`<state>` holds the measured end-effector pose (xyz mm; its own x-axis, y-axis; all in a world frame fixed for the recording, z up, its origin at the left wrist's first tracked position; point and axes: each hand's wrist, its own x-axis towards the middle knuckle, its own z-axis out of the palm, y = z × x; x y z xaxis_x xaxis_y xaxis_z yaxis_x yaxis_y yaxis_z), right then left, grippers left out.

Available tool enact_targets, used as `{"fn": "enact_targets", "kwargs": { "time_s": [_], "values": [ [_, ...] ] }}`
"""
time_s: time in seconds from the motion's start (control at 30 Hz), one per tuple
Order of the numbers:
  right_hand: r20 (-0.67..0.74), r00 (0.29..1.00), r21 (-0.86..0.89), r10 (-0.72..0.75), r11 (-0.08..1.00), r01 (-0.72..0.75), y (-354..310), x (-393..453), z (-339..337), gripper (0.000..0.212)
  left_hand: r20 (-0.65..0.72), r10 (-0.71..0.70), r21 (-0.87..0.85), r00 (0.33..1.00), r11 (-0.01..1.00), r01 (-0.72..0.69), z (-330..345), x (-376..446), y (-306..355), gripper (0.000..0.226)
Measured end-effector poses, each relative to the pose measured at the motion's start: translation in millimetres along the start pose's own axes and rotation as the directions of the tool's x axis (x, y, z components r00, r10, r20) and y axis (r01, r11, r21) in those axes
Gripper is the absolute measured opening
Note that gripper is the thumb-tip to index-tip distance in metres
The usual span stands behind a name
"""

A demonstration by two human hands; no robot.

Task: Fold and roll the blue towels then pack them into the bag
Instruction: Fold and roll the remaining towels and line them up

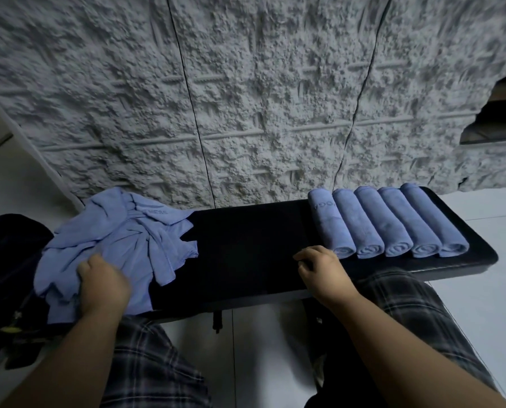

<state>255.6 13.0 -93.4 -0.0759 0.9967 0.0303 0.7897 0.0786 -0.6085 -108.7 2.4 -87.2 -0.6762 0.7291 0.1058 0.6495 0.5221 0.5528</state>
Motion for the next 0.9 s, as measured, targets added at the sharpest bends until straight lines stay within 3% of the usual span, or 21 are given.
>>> {"fn": "enact_targets", "kwargs": {
  "time_s": [0.27,0.53,0.63,0.73,0.9],
  "values": [
    [0.011,1.000,0.005,-0.025,1.000,0.025,-7.2,-3.9,3.8,0.026,-0.039,0.182,0.043,0.983,0.983,-0.180,-5.8,-13.5,-2.9,0.011],
    [0.152,0.984,-0.008,-0.094,0.995,0.097,-19.3,-22.1,16.1,0.025,-0.159,0.402,0.097,0.902,0.915,-0.391,-15.8,-59.9,25.1,0.011],
    [0.220,0.974,-0.030,-0.050,0.998,0.058,-22.6,-30.8,19.3,0.027,-0.170,0.397,0.002,0.902,0.915,-0.402,-19.3,-82.0,37.3,0.009],
    [0.312,0.950,-0.053,-0.006,0.998,0.023,-30.5,-39.9,18.0,0.034,-0.140,0.379,-0.211,0.915,0.891,-0.402,-25.5,-106.4,51.8,0.008],
    [0.152,0.970,0.275,-0.188,0.951,0.142,-82.5,-56.1,-12.0,0.065,-0.086,0.445,-0.434,0.892,0.789,-0.435,-43.5,-138.6,70.0,0.012]
  ]
}}
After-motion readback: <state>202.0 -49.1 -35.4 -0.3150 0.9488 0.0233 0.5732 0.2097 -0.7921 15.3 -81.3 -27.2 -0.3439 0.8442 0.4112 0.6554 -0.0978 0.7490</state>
